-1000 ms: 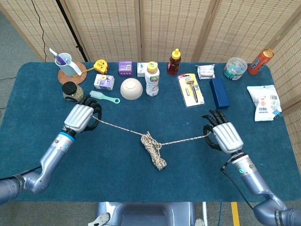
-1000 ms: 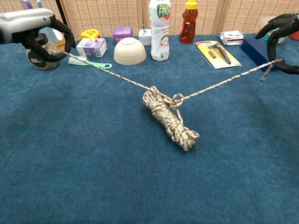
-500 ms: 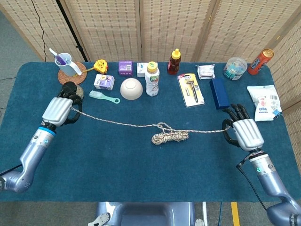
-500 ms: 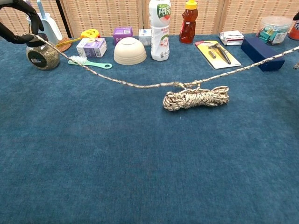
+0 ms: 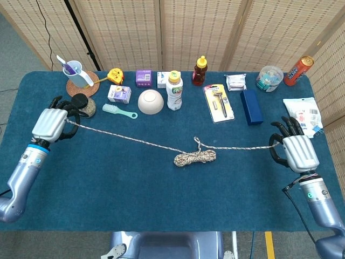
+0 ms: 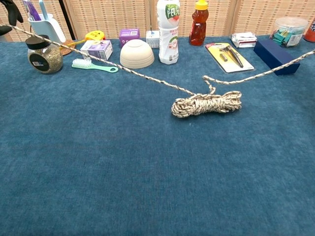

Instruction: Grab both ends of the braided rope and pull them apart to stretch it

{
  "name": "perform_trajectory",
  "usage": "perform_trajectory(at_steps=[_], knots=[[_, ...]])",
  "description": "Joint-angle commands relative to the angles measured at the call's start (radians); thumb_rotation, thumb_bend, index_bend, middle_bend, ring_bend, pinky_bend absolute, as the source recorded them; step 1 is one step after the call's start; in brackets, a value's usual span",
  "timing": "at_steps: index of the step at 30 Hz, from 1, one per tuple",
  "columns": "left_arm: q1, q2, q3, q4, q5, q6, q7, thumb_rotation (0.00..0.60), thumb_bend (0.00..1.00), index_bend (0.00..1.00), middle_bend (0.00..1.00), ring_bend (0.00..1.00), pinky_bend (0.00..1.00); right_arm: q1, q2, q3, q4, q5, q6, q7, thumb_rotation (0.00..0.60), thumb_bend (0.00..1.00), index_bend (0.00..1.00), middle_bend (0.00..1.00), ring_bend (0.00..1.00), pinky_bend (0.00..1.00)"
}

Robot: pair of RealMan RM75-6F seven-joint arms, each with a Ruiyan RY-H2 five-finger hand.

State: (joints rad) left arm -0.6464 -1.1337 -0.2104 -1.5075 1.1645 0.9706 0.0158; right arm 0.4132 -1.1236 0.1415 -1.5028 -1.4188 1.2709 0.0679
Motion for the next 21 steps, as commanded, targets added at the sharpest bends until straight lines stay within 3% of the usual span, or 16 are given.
perform_trajectory(at_steps=[1, 12, 21], knots=[[0.009, 0.018, -0.001, -0.007, 0.006, 0.008, -0.008, 0.6, 0.48, 0.76, 0.35, 0.17, 0.0, -0.009, 0.011, 0.003, -0.003, 0.0, 0.012, 0.003, 0.6, 0.51, 0.64, 0.2, 0.01, 0.0], [0.019, 0.049, 0.001, -0.039, 0.043, 0.028, -0.019, 0.6, 0.48, 0.75, 0.35, 0.17, 0.0, -0.014, 0.056, -0.001, -0.09, -0.062, 0.029, 0.069, 0.6, 0.51, 0.64, 0.2, 0.01, 0.0], [-0.027, 0.008, 0.0, -0.104, 0.097, 0.013, 0.021, 0.6, 0.48, 0.74, 0.35, 0.16, 0.0, 0.03, 0.059, -0.007, -0.188, -0.131, -0.015, 0.116, 0.6, 0.51, 0.62, 0.2, 0.01, 0.0]])
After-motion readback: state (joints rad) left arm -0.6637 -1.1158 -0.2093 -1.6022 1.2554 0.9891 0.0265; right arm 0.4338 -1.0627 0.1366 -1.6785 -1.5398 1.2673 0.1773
